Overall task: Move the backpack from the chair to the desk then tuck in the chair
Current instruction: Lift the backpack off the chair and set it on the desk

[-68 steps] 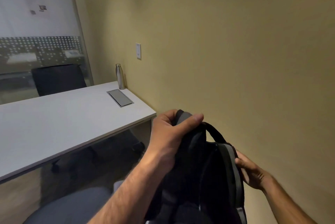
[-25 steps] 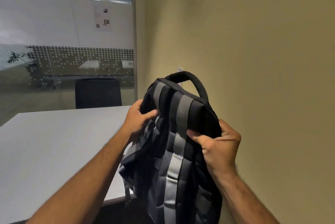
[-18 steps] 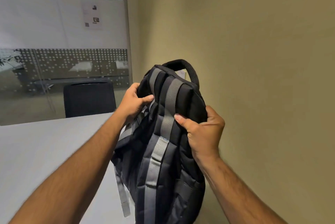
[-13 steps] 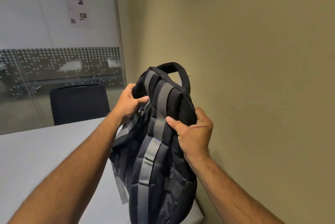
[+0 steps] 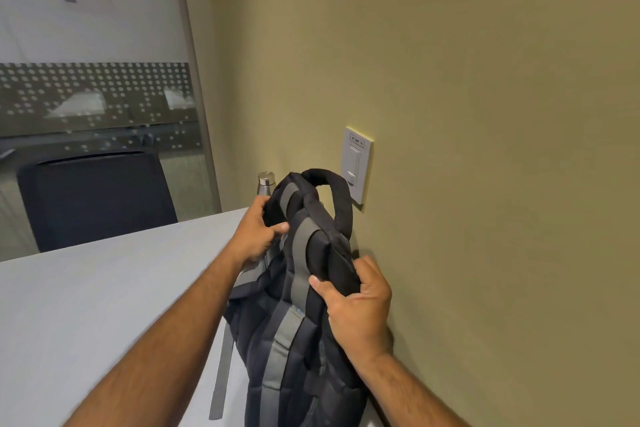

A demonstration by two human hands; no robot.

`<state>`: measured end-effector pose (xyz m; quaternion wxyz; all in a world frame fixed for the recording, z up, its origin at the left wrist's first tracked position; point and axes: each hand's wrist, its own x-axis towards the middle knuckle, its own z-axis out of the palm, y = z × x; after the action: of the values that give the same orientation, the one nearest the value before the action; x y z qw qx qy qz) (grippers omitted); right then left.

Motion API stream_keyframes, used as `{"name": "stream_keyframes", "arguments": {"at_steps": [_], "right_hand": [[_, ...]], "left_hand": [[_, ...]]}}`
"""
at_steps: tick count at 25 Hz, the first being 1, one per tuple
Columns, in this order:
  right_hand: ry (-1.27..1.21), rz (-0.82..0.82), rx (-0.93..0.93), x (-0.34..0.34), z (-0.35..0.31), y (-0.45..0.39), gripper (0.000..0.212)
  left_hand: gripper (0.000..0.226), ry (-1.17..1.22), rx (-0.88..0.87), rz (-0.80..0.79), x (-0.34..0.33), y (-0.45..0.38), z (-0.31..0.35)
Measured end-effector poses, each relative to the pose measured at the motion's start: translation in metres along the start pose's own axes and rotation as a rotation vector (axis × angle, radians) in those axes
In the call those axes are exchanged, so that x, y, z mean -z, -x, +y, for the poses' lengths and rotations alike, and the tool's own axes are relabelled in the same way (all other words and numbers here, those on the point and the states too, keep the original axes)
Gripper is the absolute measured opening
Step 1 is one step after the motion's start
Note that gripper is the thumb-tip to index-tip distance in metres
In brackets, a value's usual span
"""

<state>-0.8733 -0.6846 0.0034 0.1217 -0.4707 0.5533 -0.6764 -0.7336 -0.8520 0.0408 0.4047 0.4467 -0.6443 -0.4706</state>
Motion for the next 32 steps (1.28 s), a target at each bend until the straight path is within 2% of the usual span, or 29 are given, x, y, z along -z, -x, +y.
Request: {"name": "stream_keyframes", "arguments": {"at_steps": [2, 9, 10, 12, 13, 15, 19, 23, 27, 32], "right_hand": [[0.051, 0.046, -0.033, -0.006, 0.018, -0.01, 0.043], [0.213, 0.069, -0.19, -0.009, 0.061, -0.032, 0.041], [0.236, 0.059, -0.203, -0.009, 0.064, -0.034, 0.048], [0.31, 0.016, -0.2, -0.009, 0.07, -0.041, 0.081], [0.35, -0.015, -0.18, -0.009, 0.071, -0.047, 0.097], [0.448, -0.071, -0.087, -0.009, 0.069, -0.062, 0.109], [0.71, -0.151, 0.121, -0.001, 0.067, -0.1, 0.107], [0.94, -0.34, 0.209, 0.011, 0.061, -0.113, 0.111], [1.03, -0.381, 0.237, 0.025, 0.046, -0.101, 0.115], [1.056, -0.419, 0.267, 0.052, 0.022, -0.061, 0.119]], "left_hand": [[0.049, -0.028, 0.011, -0.032, -0.008, -0.02, -0.009], [0.057, -0.11, 0.06, -0.074, -0.031, -0.062, -0.048], [0.059, -0.122, 0.063, -0.068, -0.033, -0.065, -0.051], [0.063, -0.17, 0.054, -0.07, -0.037, -0.069, -0.053], [0.064, -0.21, 0.036, -0.072, -0.039, -0.072, -0.052], [0.064, -0.3, -0.02, -0.057, -0.04, -0.073, -0.05], [0.063, -0.532, -0.13, 0.049, -0.035, -0.064, -0.047], [0.083, -0.817, -0.276, 0.159, -0.024, -0.043, -0.035], [0.098, -1.044, -0.345, 0.089, -0.016, -0.01, -0.019], [0.108, -1.214, -0.305, 0.085, -0.012, 0.065, -0.012]]}}
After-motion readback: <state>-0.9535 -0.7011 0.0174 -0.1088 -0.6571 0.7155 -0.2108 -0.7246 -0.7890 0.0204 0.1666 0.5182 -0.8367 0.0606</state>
